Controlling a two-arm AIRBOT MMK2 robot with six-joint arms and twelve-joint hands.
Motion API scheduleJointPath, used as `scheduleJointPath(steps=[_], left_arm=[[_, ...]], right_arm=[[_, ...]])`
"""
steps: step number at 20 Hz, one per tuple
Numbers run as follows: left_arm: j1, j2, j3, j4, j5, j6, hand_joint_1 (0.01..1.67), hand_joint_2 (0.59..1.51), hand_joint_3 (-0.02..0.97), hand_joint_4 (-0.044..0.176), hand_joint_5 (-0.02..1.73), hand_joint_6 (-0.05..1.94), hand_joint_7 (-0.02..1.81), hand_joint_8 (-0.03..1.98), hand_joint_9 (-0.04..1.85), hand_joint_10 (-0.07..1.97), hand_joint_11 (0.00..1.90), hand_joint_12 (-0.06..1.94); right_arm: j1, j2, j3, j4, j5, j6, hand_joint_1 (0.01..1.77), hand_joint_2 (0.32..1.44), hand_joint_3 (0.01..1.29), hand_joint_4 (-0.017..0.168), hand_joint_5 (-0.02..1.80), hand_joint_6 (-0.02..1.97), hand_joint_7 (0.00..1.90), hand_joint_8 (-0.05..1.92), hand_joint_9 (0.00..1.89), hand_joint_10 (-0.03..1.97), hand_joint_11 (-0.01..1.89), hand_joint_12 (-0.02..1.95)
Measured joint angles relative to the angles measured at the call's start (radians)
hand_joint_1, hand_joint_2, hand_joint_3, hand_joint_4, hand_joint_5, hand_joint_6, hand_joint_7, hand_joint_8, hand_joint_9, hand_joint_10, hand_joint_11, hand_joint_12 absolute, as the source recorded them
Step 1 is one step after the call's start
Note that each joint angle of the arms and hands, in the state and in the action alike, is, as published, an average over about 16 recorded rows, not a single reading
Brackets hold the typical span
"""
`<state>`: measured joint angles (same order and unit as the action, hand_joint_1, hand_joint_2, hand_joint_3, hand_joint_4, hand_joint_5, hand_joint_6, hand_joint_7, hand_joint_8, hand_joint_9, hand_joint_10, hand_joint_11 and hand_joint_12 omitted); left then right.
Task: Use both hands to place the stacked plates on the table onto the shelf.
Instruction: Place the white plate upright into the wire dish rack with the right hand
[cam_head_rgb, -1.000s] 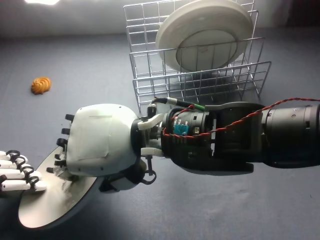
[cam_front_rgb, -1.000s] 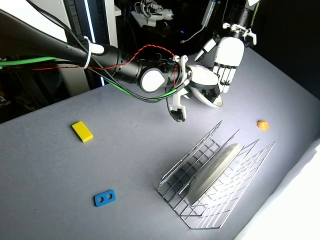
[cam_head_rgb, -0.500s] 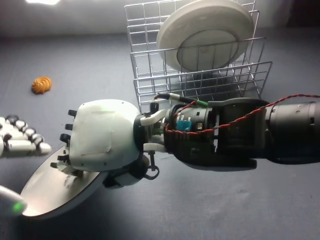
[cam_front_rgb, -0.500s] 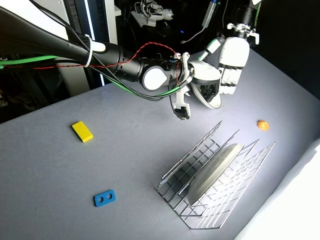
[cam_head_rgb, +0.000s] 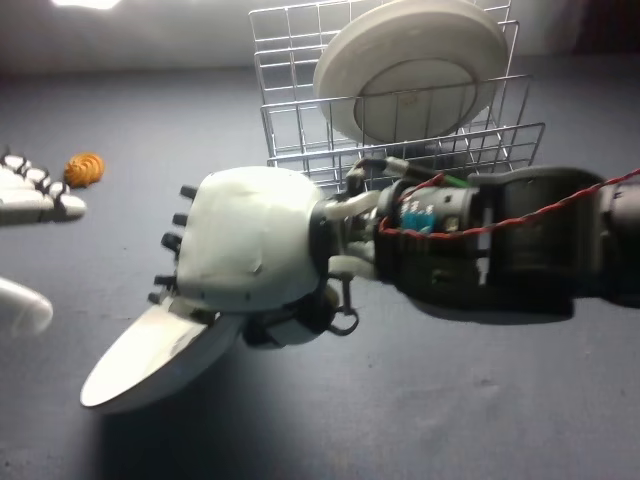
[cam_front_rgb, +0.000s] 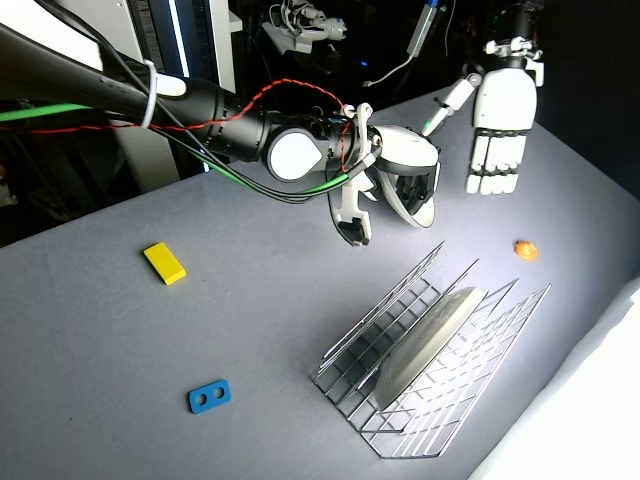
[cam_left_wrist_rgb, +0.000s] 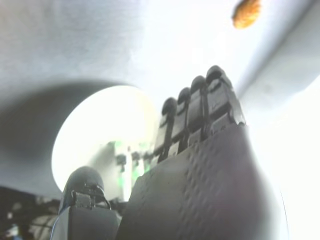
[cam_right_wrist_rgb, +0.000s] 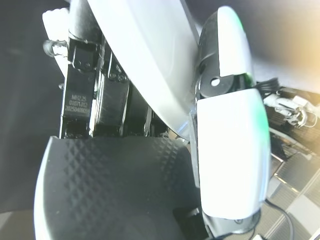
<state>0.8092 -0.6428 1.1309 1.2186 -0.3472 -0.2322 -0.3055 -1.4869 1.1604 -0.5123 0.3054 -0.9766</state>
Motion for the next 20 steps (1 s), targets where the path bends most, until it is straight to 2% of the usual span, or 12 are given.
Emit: scheduleJointPath(steps=[5,10,15,20], left_arm=[[-0.049,-0.01,0.035,-0.005,0.013,-0.001,0.02,1.076,0.02,0.002,0.04,0.02,0.02,0.0,0.01,0.01,0.01,0.0],[-0.076,-0.02,0.064,-0.002,-0.008,0.012,0.02,1.072,0.02,0.002,0.04,0.02,0.02,0.0,0.02,0.01,0.02,0.0],[-0.077,-0.027,0.094,0.018,-0.078,0.04,0.02,1.072,0.02,0.002,0.04,0.02,0.02,0.0,0.02,0.01,0.02,-0.01],[-0.066,-0.032,0.128,0.072,-0.18,0.071,0.02,1.077,0.02,0.002,0.04,0.02,0.02,0.0,0.02,0.01,0.02,0.0]], right_arm=[[0.045,0.096,-0.082,-0.021,-0.024,0.05,1.16,1.0,0.01,-0.007,0.92,0.74,1.12,0.85,1.42,0.11,1.05,0.87],[0.103,0.191,-0.145,-0.135,-0.036,0.215,1.19,1.0,0.01,-0.004,0.96,0.79,1.13,0.87,1.42,0.11,1.05,0.88],[0.162,0.258,-0.171,-0.308,-0.03,0.467,1.2,1.0,0.01,-0.004,0.97,0.83,1.13,0.88,1.41,0.11,1.04,0.9],[0.217,0.297,-0.164,-0.493,-0.013,0.745,1.2,1.0,0.01,-0.004,0.97,0.84,1.13,0.86,1.39,0.11,1.04,0.91]])
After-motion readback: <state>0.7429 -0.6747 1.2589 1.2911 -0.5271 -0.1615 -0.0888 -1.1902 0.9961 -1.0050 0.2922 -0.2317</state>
